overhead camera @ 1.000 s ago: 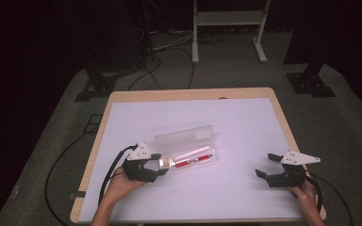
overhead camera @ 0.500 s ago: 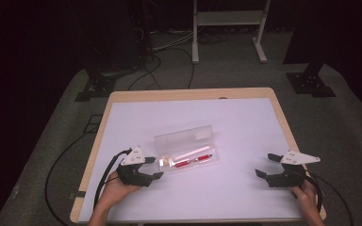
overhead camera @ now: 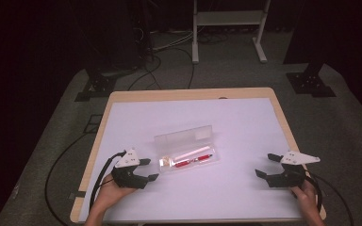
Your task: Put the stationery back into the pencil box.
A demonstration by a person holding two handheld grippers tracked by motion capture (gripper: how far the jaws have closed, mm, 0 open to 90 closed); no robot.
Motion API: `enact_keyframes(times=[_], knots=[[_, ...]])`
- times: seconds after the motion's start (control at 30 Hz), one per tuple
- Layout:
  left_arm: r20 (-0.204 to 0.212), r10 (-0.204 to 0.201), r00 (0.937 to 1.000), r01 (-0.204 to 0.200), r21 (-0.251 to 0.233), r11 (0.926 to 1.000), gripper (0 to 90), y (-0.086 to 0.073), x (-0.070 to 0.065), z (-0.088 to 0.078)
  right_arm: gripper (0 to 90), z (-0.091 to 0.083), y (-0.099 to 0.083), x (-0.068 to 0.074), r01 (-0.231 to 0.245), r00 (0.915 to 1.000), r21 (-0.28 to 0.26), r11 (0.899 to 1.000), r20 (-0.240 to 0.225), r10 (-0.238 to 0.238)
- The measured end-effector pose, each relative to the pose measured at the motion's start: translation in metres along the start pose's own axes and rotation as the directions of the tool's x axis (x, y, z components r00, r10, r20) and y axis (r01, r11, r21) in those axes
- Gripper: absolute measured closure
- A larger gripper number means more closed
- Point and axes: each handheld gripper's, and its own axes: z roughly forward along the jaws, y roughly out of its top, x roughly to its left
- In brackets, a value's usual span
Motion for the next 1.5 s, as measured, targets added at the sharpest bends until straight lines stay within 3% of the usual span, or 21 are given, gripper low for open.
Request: enact_keyframes(times=[1.5], knots=[[-0.060, -0.051, 0.9969, 0.050, -0.021, 0.9985, 29.0, -0.030, -0.004, -0.030, 13.8, 0.000, 0.000, 0.000, 0.008, 1.0000, -0.001, 1.000, -0.003, -0.008]])
